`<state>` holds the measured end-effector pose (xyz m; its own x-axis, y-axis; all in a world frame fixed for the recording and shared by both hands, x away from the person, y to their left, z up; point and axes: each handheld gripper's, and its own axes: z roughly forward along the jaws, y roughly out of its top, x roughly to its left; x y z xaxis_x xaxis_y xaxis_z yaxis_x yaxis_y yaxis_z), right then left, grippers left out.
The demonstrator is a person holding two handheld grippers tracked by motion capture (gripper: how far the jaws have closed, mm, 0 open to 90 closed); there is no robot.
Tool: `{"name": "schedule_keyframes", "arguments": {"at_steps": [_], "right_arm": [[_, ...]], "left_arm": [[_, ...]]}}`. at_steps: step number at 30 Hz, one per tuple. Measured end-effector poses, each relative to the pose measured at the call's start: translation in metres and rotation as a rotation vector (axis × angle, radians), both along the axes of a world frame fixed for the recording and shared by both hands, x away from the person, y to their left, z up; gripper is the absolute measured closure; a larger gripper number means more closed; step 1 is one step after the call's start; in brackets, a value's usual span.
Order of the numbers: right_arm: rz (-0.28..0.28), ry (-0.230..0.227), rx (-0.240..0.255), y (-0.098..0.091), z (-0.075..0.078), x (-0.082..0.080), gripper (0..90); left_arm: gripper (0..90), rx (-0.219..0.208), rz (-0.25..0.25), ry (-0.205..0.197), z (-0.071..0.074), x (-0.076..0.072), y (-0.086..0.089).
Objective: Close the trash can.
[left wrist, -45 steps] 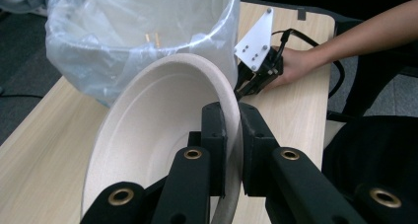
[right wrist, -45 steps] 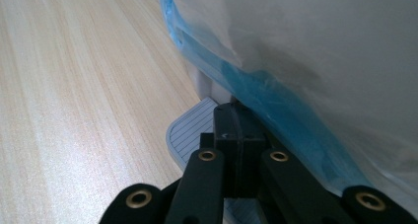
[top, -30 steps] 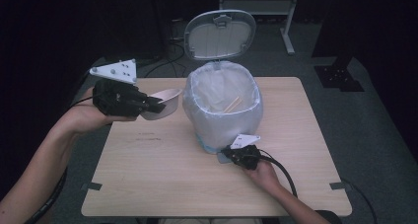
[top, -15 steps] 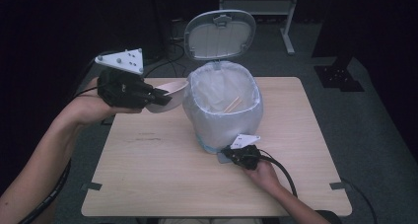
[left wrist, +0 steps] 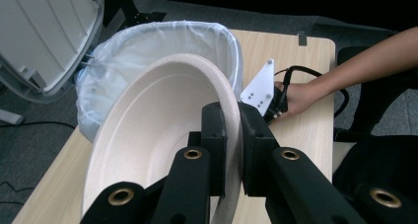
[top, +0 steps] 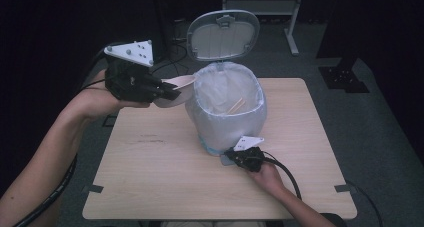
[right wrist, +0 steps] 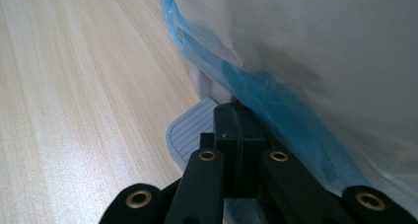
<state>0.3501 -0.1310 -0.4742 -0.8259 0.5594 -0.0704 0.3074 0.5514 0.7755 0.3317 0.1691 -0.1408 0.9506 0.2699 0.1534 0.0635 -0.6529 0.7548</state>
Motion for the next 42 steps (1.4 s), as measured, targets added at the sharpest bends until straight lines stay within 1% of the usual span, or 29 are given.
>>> {"name": "schedule_keyframes", "arguments": {"at_steps": [4, 9, 10, 13, 16, 20, 27, 42], "right_arm": [[-0.002, 0.003, 0.001, 0.000, 0.000, 0.000, 89.9], [0.000, 0.001, 0.000, 0.000, 0.000, 0.000, 89.9], [-0.001, 0.002, 0.001, 0.000, 0.000, 0.000, 89.9], [0.002, -0.003, -0.001, 0.000, 0.000, 0.000, 89.9], [0.003, -0.003, 0.000, 0.000, 0.000, 0.000, 89.9], [0.001, 0.003, 0.000, 0.000, 0.000, 0.000, 89.9], [0.001, 0.006, 0.004, 0.000, 0.000, 0.000, 89.9], [0.002, 0.007, 0.004, 0.000, 0.000, 0.000, 89.9]], "left_arm": [[83.1, 0.003, -0.005, -0.005, 0.003, 0.002, -0.004], [83.1, -0.002, -0.010, -0.001, 0.005, 0.007, -0.011], [83.1, 0.004, -0.015, -0.002, 0.005, 0.008, -0.012], [83.1, -0.001, -0.021, -0.001, 0.006, 0.010, -0.017], [83.1, 0.002, -0.024, -0.001, 0.007, 0.013, -0.021], [83.1, -0.001, -0.027, 0.000, 0.007, 0.017, -0.027], [83.1, 0.005, -0.037, 0.006, 0.008, 0.022, -0.035], [83.0, 0.011, -0.053, 0.008, 0.007, 0.030, -0.049]]}}
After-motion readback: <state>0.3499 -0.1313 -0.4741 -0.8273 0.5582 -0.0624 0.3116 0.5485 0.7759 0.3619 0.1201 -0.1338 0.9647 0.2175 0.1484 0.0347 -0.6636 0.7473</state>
